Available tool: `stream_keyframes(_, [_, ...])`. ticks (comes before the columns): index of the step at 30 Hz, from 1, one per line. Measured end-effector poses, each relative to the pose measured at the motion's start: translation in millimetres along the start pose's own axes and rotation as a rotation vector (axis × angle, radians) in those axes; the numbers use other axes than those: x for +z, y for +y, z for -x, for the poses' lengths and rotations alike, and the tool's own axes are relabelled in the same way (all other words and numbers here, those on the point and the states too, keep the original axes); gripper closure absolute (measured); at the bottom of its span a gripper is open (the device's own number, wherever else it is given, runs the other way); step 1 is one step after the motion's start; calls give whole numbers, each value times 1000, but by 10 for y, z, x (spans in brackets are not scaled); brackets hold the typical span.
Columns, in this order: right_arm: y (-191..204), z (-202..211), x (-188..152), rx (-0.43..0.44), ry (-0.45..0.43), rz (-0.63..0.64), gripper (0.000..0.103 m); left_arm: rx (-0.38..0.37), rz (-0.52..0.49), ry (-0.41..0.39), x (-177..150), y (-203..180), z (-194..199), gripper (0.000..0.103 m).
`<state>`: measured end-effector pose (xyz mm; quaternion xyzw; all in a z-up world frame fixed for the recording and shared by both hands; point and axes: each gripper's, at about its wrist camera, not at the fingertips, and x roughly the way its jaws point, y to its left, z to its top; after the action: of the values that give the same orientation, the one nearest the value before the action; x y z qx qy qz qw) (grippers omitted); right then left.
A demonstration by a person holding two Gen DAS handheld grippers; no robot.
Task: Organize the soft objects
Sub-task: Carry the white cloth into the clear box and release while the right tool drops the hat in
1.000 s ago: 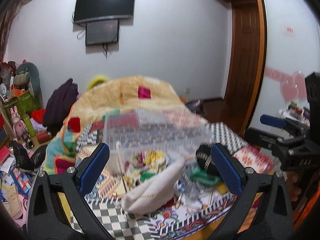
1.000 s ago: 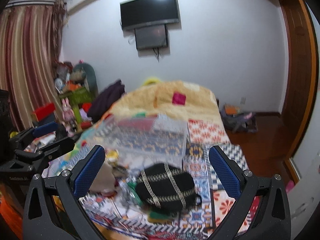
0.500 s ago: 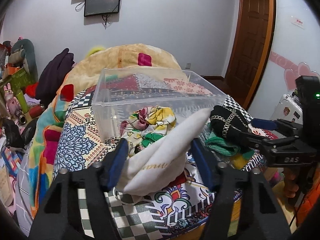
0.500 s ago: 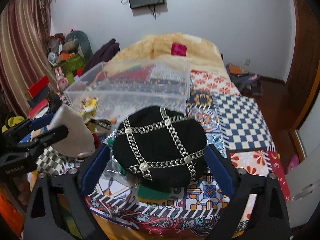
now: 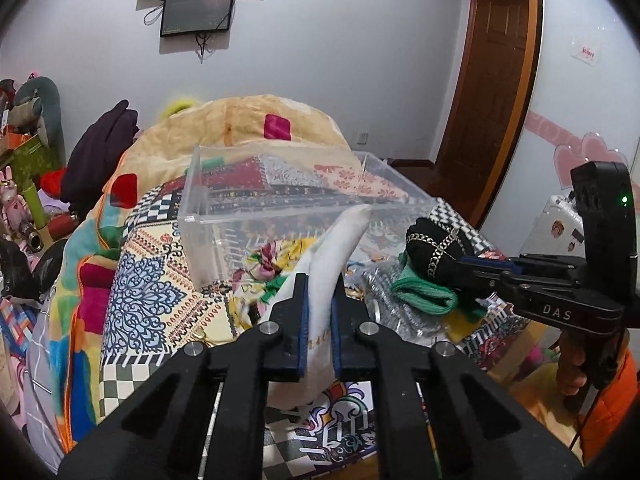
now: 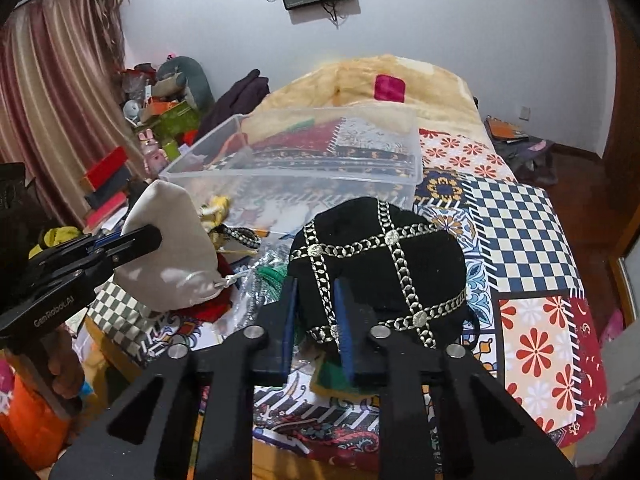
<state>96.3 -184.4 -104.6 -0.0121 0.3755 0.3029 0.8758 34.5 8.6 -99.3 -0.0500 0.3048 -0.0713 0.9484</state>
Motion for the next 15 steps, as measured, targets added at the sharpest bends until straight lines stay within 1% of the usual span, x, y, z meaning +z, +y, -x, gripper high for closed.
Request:
stream_keyframes(6, [43,204,109,-5,-77,10,93,9,-1,-76,156,13,217,95])
stream_keyframes(10, [53,358,235,-1,-139,9,94,7,12,-125,299,56,351,95])
stream_keyframes(15, [112,487,412,-10,-205,35,94,22,17,-180,487,78,435,95])
